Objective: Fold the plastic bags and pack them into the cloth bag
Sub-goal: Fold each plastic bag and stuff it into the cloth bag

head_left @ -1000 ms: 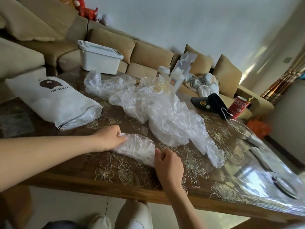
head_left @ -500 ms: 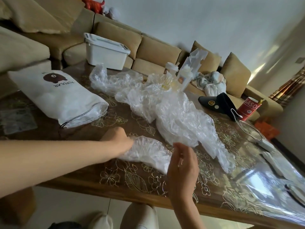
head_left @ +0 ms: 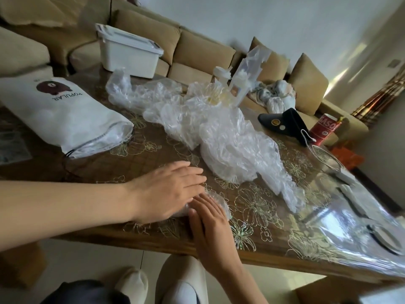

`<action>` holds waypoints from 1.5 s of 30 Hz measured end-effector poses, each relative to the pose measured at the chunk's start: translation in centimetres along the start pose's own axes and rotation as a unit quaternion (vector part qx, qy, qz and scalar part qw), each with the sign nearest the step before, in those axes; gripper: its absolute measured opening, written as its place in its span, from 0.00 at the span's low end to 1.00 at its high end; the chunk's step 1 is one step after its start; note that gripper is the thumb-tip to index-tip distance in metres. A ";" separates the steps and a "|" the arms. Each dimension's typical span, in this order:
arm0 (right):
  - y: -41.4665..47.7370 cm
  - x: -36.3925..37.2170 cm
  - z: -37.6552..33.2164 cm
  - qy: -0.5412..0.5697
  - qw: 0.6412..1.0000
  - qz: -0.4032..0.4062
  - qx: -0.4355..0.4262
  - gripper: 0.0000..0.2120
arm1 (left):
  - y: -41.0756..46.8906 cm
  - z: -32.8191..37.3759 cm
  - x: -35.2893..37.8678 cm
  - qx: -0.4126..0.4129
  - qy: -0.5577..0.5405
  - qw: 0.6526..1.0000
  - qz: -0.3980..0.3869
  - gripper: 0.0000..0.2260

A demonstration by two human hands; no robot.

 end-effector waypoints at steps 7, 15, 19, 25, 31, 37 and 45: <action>-0.4 -3.0 0.6 -0.134 0.927 0.041 0.348 0.23 | -1.8 -0.4 3.1 -0.077 -0.113 0.969 -0.204 0.46; 2.1 -4.4 0.0 0.207 0.910 0.025 0.358 0.05 | -0.3 0.7 0.7 -0.205 -0.295 0.928 -0.103 0.31; 3.5 -7.3 -0.5 0.419 0.850 -0.026 0.320 0.05 | 2.6 -0.6 -2.4 -0.237 -0.545 0.801 -0.066 0.27; 5.1 -10.0 -1.1 0.534 0.799 -0.014 0.274 0.15 | 4.0 -0.5 -5.2 -0.228 -0.587 0.769 -0.111 0.05; 3.8 -9.2 -2.2 0.541 0.780 -0.074 0.307 0.23 | 3.9 0.5 -5.3 -0.291 -0.594 0.749 -0.040 0.07; 3.8 -9.4 -3.4 0.591 0.750 0.007 0.297 0.09 | 3.2 1.1 -6.1 -0.303 -0.636 0.709 -0.048 0.05; 3.7 -9.2 -4.0 0.579 0.755 0.043 0.306 0.21 | 2.7 1.8 -6.7 -0.318 -0.783 0.526 -0.097 0.16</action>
Point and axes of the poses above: each hand's wrist, its own y-axis towards the middle knuckle, its own x-axis out of the palm, z = x × y, the point moved 1 cm from there along y, towards the middle knuckle
